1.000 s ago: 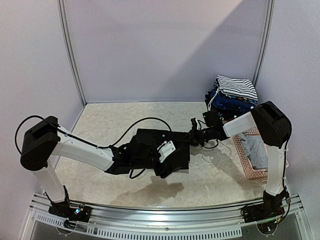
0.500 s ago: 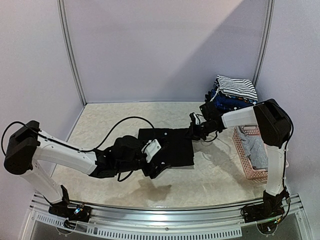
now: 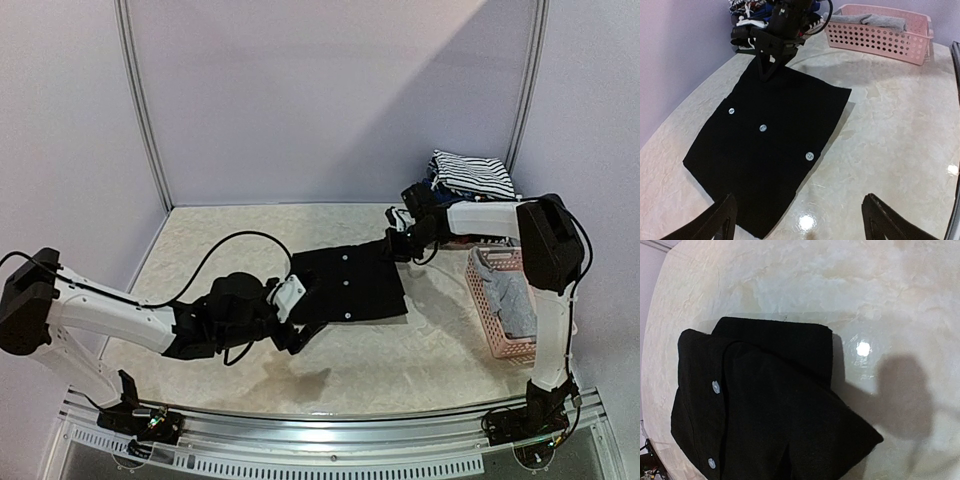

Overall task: Fold and stack the mixed laundry pile
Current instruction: Place the square-folded shirt at the center of the board.

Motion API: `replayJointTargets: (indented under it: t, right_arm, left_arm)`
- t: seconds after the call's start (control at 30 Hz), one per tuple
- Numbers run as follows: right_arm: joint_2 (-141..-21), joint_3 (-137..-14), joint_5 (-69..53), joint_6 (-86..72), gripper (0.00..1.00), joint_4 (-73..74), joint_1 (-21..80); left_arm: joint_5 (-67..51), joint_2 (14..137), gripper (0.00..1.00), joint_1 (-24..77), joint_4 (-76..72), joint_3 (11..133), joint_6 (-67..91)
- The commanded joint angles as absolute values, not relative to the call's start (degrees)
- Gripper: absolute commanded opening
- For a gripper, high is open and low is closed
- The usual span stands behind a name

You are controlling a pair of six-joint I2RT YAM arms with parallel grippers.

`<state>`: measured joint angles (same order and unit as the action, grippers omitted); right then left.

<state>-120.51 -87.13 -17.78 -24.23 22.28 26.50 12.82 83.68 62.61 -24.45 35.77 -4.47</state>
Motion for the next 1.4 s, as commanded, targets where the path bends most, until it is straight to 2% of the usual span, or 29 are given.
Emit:
replayJointTargets:
  t: [0.0,0.67,1.03,1.37]
  right_arm:
    - [-121.2,-92.3,-13.4,-20.2,0.00,27.3,25.1]
    - [-121.6,-112.1,6.0,-6.5,0.00,38.0,21.2]
    - [-118.4,-115.7,11.1,8.5,0.00,35.3,20.6]
    - [-117.1,-121.6,12.2,14.0,0.00,36.1,19.9]
  left_arm:
    - [14.5,82.2,0.88,62.2,-24.6,34.2,-3.9]
    - [15.1,81.8,0.88,62.2,-25.0,32.8,-3.5]
    - [14.5,83.7,0.88,62.2,-25.2,34.0,-3.7]
    - [14.5,84.1,0.88,62.1,-25.3,33.8,-3.9]
